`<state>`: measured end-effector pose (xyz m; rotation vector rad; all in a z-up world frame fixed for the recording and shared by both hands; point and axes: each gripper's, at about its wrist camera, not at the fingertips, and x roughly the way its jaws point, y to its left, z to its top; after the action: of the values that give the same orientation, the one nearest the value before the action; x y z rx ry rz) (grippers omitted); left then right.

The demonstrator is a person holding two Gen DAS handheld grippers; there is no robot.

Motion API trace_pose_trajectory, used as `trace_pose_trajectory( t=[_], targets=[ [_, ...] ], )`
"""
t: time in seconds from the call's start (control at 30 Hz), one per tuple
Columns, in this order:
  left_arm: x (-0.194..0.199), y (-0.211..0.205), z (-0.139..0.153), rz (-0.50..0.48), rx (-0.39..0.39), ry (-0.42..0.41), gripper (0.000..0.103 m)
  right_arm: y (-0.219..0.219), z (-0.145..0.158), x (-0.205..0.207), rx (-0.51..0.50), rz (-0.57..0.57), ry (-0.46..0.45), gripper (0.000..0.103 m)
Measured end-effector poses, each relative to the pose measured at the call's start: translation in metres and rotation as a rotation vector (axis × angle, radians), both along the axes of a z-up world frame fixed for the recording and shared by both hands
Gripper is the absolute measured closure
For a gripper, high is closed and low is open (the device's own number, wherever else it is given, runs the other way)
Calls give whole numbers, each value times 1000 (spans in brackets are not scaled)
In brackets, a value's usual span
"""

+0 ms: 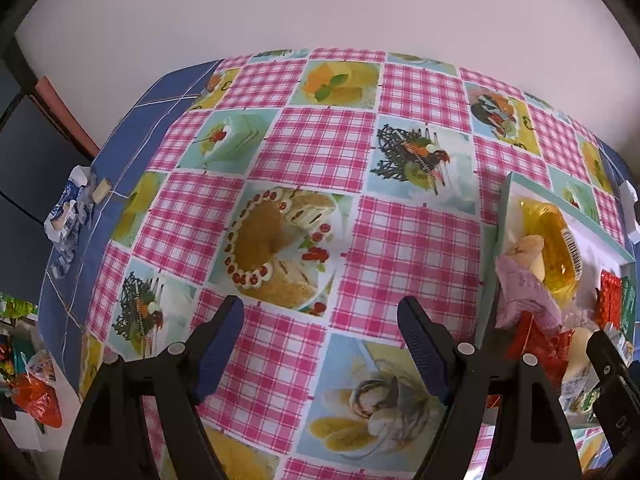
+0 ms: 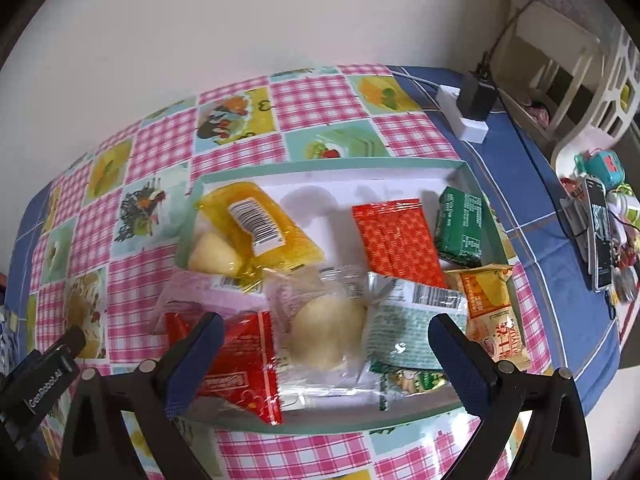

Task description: Organize snacks

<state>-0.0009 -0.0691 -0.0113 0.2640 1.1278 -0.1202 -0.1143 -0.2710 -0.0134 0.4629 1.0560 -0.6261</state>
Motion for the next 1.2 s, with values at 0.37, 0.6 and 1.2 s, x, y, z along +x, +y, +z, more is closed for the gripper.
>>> trace_pose_trajectory(
  t=[0.37, 0.6, 1.2],
  targets=[
    [-26, 39, 5, 29, -1, 19, 23, 43, 6, -21, -18, 77, -39, 0],
    [-50, 60, 5, 11, -7, 12, 23, 63, 3, -37, -3, 91, -57, 0],
    [-56, 71, 5, 2, -50, 21, 23, 74, 4, -37, -11, 135, -59, 0]
  ],
)
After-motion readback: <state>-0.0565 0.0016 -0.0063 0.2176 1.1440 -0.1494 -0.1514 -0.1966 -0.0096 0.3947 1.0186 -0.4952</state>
